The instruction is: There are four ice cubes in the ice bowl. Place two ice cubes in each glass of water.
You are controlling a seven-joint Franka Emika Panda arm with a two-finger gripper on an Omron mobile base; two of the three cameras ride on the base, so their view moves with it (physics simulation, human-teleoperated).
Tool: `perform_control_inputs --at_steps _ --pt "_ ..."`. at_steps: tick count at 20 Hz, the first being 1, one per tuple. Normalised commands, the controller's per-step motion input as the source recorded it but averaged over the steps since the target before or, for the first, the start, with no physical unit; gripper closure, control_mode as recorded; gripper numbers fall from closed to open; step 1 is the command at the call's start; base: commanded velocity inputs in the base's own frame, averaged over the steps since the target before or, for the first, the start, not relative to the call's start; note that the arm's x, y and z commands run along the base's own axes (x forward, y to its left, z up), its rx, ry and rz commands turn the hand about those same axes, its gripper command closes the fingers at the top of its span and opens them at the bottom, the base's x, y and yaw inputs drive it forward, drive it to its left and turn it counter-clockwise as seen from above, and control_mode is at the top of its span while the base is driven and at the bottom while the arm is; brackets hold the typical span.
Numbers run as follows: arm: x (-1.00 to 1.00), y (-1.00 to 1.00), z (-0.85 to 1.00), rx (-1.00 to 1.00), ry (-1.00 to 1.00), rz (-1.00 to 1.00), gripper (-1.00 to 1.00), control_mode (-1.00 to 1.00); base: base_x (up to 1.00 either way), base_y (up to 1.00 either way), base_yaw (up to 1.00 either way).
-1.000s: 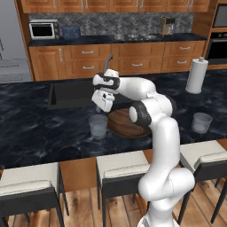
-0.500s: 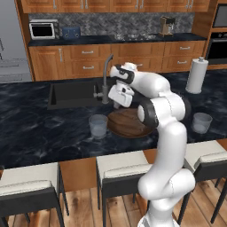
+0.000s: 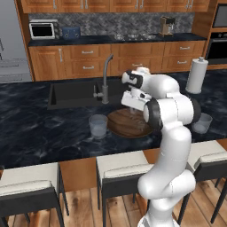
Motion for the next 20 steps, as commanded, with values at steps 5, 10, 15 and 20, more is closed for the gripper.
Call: perform_control_inputs --at_steps 5,10,15,20 --pt "0.18 -0.16 -0.4 -0.12 -0.01 0.34 -1.0 -1.0 0.0 0.0 0.0" --pt "0.0 -0.33 -0.37 -0.09 -0.06 0.45 -1.0 -1.0 0.0 0.0 0.0" --pt "0.0 -0.49 -0.33 -0.03 -0.03 0.53 -1.0 -1.0 0.0 0.0 0.0" --pt "0.25 -0.15 -0.24 0.0 0.0 0.35 -1.0 -1.0 0.0 0.0 0.0"
